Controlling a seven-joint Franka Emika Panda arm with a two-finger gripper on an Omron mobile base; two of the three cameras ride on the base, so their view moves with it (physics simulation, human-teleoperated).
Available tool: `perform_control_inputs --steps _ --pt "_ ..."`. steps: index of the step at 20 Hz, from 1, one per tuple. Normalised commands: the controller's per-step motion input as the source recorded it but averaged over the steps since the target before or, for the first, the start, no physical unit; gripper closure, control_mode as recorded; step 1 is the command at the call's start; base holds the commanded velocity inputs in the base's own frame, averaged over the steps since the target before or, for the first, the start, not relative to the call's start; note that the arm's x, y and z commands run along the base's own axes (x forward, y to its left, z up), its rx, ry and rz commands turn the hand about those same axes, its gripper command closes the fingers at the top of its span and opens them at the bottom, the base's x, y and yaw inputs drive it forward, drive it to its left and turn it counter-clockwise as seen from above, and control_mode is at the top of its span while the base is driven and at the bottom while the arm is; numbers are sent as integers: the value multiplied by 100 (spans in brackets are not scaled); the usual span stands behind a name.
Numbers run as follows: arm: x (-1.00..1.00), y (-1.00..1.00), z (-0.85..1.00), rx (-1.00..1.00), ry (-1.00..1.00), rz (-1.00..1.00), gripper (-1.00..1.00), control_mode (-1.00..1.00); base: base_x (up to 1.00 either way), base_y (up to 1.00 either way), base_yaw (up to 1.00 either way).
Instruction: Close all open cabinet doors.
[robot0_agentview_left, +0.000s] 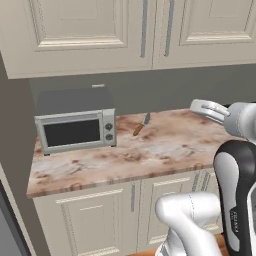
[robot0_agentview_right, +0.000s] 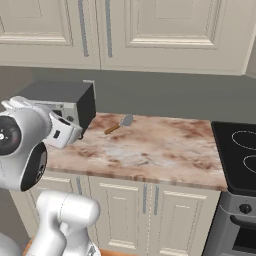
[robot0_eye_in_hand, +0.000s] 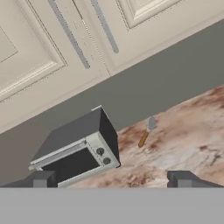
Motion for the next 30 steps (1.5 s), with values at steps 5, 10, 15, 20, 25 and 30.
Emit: perform_control_inputs --steps 5,10,15,20,25,30 --pt "-12 5 0 -3 -7 0 -100 -100 0 0 0" --pt "-39 2 0 -3 -11 0 -100 -100 0 0 0" --pt "-12 0 0 0 -2 0 -100 100 -55 -11 -2" --pt "0 0 0 0 0 0 -100 100 -77 -42 -5" --pt "0 0 0 0 0 0 -100 100 -44 -49 -7" --pt "0 0 0 0 0 0 -100 100 -18 -57 -8"
